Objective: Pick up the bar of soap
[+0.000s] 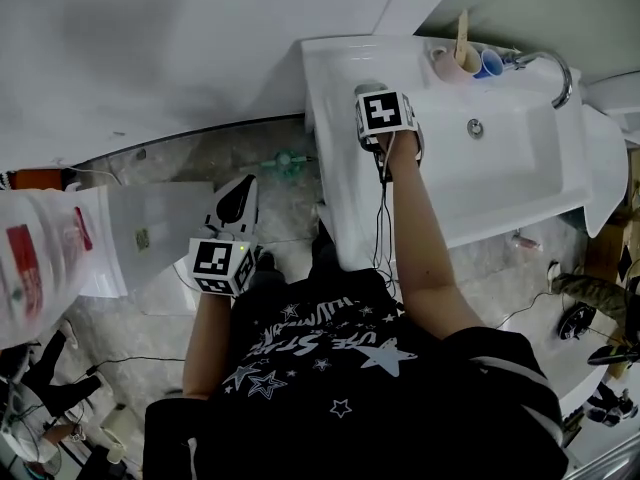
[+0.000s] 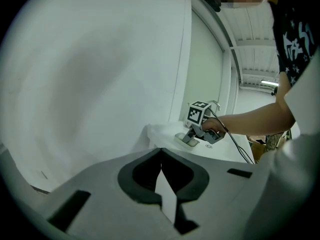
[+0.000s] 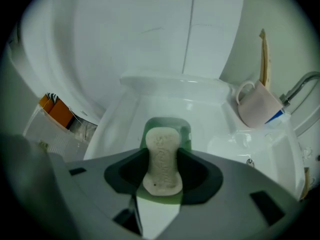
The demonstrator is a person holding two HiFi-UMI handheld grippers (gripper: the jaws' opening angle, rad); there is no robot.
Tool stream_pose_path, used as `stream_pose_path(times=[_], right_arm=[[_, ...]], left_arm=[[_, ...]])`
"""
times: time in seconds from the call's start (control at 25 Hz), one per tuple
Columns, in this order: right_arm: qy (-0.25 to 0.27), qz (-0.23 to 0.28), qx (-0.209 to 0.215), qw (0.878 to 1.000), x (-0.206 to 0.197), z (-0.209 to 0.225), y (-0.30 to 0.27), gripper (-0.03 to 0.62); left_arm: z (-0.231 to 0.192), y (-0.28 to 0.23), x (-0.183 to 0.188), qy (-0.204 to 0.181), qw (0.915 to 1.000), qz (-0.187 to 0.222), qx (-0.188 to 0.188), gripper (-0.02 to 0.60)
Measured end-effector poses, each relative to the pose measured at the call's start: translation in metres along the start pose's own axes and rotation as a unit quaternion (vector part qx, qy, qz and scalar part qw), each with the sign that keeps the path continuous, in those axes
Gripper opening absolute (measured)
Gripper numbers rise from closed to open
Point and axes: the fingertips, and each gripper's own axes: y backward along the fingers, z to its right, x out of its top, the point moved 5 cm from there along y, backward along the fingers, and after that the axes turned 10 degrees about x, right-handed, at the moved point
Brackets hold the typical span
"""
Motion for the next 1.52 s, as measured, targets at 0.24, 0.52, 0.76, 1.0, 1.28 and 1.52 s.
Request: stream_pose_path(times=[0.24,0.52,0.76,1.0,1.28,1.52], right_arm=[[-0.070,0.094,0.021,0.993,-0.002,-0.003,0.033,0.188],[-0.157,0.252,0.080,0.952,-0.015,-0.008,0.090,0.187],[-0.206,0.357,0.128,0.902,-0.043,-0.033,0.140,0.187],[-0.217,0.399,0.133,0.881,-0.083,-0.084,0.169,0.186],[-0.249,0.452,0.099,0.851,-0.155,-0.145,0.197,0.186],[-0.271,0.468,0.080,0.837,-0.207,-0.173,0.218,0.186]], left_arm=[[-0.013,0.014,0.001,0.004,0.9999,0.010,-0.002,0.009],[-0.018,0.032,-0.002,0.007,0.9992,0.023,-0.032,0.009],[-0.018,0.051,0.000,0.000,0.9960,0.047,-0.076,0.009],[-0.022,0.084,-0.004,-0.008,0.9902,0.066,-0.123,0.009],[-0.017,0.131,-0.024,-0.032,0.9770,0.070,-0.199,0.009],[-0.002,0.155,-0.034,-0.042,0.9682,0.067,-0.237,0.009]])
